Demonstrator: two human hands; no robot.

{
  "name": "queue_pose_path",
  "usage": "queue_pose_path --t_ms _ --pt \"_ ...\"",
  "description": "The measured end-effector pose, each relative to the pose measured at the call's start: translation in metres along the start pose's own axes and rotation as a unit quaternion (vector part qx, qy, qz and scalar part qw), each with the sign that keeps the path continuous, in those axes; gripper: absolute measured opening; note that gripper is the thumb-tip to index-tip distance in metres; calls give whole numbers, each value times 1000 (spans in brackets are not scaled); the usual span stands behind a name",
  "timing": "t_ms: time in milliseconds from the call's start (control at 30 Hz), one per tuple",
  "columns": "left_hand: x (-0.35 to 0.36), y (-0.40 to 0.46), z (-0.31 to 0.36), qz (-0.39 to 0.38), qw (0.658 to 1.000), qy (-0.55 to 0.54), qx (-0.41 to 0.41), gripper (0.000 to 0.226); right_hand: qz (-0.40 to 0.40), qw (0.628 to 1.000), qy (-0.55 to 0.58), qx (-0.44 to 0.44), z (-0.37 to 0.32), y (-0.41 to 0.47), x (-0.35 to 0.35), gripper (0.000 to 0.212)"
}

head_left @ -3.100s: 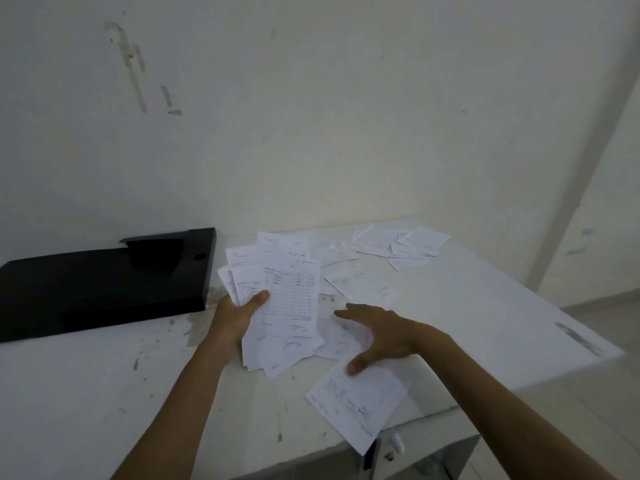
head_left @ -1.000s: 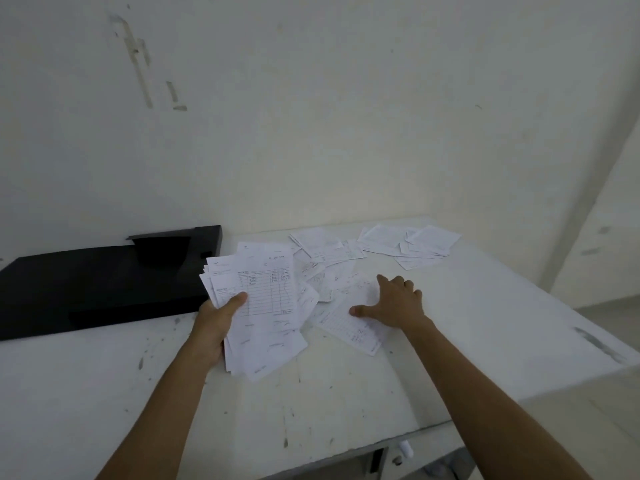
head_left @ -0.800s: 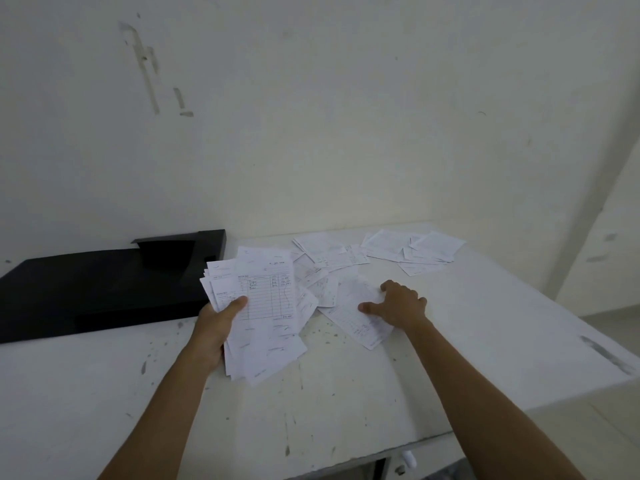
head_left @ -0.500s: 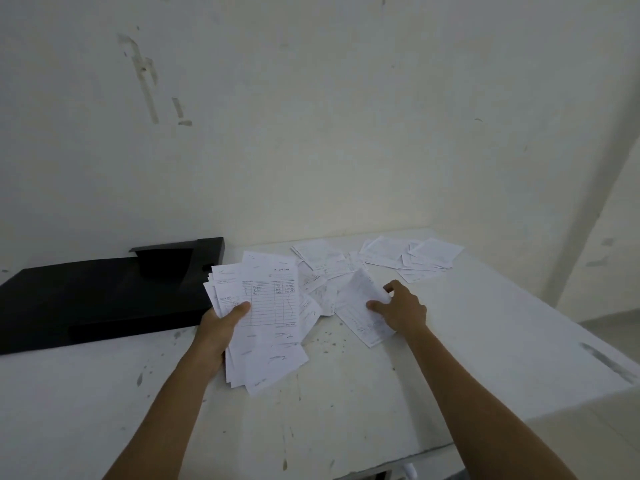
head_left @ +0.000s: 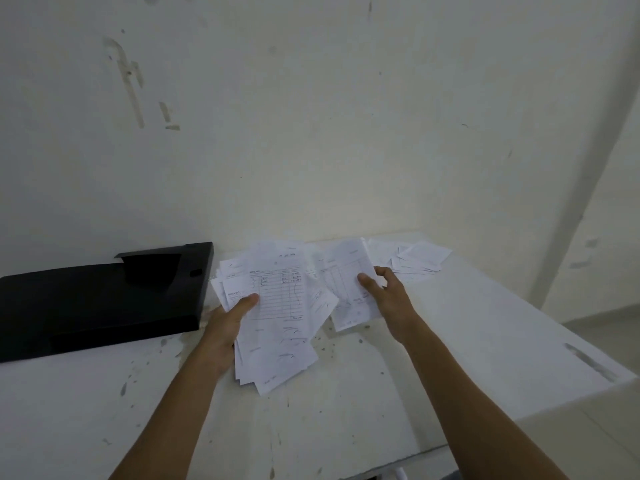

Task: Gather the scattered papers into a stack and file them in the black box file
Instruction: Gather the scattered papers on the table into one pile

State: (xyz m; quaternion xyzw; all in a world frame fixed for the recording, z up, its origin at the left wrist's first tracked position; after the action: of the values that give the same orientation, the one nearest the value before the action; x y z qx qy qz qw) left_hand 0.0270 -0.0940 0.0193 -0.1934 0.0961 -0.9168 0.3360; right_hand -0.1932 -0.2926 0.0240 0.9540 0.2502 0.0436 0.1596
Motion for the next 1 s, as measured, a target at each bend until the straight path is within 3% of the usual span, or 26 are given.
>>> queue_pose_path --t_ms 167,300,433,500,700,867,1000 --pt "26 -4 7 -39 998 -27 -48 35 -94 995 12 -11 -13 -7 43 32" --pt "25 -5 9 1 999 4 -42 34 -173 985 -7 -15 -13 -8 69 20" --pt "12 -5 12 54 997 46 -2 29 -191 967 135 97 -17 -13 81 68" --pt "7 -4 14 71 995 66 18 29 -217 957 157 115 -22 -13 82 75" --pt "0 -2 22 84 994 68 23 38 -207 972 96 57 -16 -1 96 32" --pt "-3 12 23 8 1000 -23 -19 37 -253 963 87 30 -7 2 126 41" --pt "-18 29 22 35 998 45 -9 36 -271 961 39 47 9 17 136 39"
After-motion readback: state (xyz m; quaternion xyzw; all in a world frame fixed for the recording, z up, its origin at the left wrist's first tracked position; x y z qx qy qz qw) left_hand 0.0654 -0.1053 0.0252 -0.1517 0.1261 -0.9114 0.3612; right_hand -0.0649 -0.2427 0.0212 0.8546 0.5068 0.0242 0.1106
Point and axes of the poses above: each hand's wrist, its own y-axis towards the middle knuckle, its own x-axis out of the palm, z = x × y, the point moved 1 cm from there along y, towards the middle knuckle, and after that the axes turned 11 degrees about -x, right-handed, at the moved point
